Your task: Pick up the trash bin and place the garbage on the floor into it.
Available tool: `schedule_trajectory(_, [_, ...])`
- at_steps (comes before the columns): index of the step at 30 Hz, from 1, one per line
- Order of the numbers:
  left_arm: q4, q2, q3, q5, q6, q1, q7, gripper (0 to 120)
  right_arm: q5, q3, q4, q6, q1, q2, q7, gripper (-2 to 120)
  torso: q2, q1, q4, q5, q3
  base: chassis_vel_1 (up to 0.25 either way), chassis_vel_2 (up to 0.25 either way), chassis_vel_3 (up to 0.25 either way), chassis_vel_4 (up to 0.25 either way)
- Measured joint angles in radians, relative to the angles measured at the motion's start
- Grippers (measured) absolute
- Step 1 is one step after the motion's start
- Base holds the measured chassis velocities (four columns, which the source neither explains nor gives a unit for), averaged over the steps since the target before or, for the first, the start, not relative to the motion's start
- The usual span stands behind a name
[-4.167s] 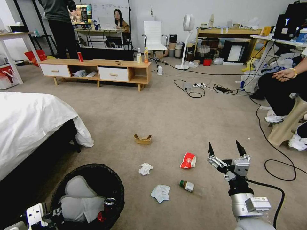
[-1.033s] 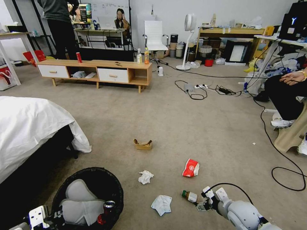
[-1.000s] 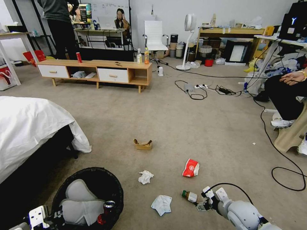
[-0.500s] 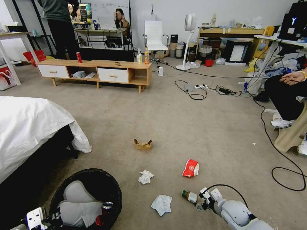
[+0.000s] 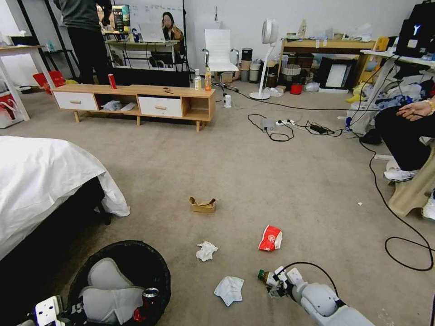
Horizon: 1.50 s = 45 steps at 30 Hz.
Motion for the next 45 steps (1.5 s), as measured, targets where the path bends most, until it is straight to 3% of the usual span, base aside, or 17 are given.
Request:
schedule_trajectory(10, [0.003, -0.001, -0.004, 0.001, -0.002, 0.003, 0.000, 3, -0.030, 0.000, -0.103, 0.052, 0.021, 0.050, -0.005, 98, 0.001, 0.000, -0.0007, -0.0013, 0.000, 0.000, 0.000, 0.000, 0.000])
schedule_trajectory(19, [0.005, -0.005, -0.003, 0.004, -0.003, -0.002, 0.000, 3, -0.022, -0.003, -0.057, 0.056, -0.001, 0.024, 0.003, 75, 0.000, 0.000, 0.0014, 0.0022, 0.000, 0.000, 0.000, 0.000, 0.000])
schedule_trajectory(25, [0.003, -0.010, 0.002, 0.010, -0.003, -0.003, 0.001, 3, -0.015, 0.001, -0.015, 0.047, -0.025, -0.010, 0.018, 56, 0.000, 0.000, -0.0006, 0.0003, 0.000, 0.000, 0.000, 0.000, 0.000])
schedule_trajectory(30, [-0.001, -0.012, 0.008, 0.015, -0.003, -0.006, 0.001, 3, -0.007, 0.008, 0.037, 0.044, -0.053, -0.041, 0.025, 39, 0.000, 0.000, 0.0003, 0.0004, 0.000, 0.000, 0.000, 0.000, 0.000])
schedule_trajectory(36, [-0.006, -0.013, 0.014, 0.018, -0.003, -0.005, 0.001, 3, 0.002, 0.022, 0.085, 0.044, -0.077, -0.071, 0.034, 27, 0.000, 0.000, 0.0001, 0.0005, 0.000, 0.000, 0.000, 0.000, 0.000])
schedule_trajectory(45, [-0.012, -0.007, 0.024, 0.018, 0.001, -0.010, 0.002, 3, 0.048, 0.058, 0.176, 0.058, -0.118, -0.120, 0.057, 26, 0.000, 0.000, 0.0000, 0.0004, 0.000, 0.000, 0.000, 0.000, 0.000])
